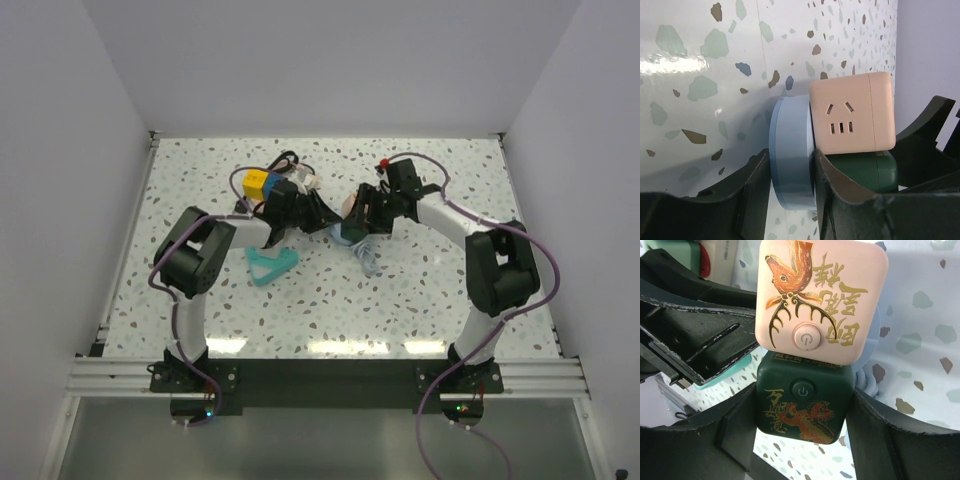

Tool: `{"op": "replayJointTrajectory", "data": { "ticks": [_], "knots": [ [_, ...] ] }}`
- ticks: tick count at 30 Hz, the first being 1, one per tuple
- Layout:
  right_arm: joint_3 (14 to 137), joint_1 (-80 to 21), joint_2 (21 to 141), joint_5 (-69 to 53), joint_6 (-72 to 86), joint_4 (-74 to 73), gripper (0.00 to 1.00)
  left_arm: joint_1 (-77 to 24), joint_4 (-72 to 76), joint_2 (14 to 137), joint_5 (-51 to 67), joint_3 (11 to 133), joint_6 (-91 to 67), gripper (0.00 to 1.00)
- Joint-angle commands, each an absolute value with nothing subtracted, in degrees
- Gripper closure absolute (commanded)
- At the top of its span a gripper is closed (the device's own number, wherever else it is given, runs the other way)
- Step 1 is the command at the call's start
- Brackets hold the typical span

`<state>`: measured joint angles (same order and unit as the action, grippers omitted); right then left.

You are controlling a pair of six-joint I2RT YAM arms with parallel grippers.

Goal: Pull the plug off the socket

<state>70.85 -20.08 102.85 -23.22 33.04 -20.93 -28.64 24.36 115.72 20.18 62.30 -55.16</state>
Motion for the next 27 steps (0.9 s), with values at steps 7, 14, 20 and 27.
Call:
{"op": "replayJointTrajectory", "data": {
  "ticks": [7,14,20,27],
  "knots": [
    [79.6,-21.4,95.5,-16.4,29.9,-37.4,1.00,-29.4,14.4,114.9,13.5,61.7,-49.7,1.00],
    [83.2,-20.3,95.3,-12.3,27.5,-46.0,1.00,-28.0,13.1,113.8,10.4,59.5,-49.0,1.00],
    [80.0,-16.1,91.8,-22.9,28.6,-43.3,1.00,-27.2,13.4,114.2,10.7,59.1,-49.0,1.00],
    [78.2,-11.0,90.5,-26.5,28.7,-43.7,1.00,-26.7,14.5,113.9,11.5,58.8,-49.1,1.00]
  ]
}}
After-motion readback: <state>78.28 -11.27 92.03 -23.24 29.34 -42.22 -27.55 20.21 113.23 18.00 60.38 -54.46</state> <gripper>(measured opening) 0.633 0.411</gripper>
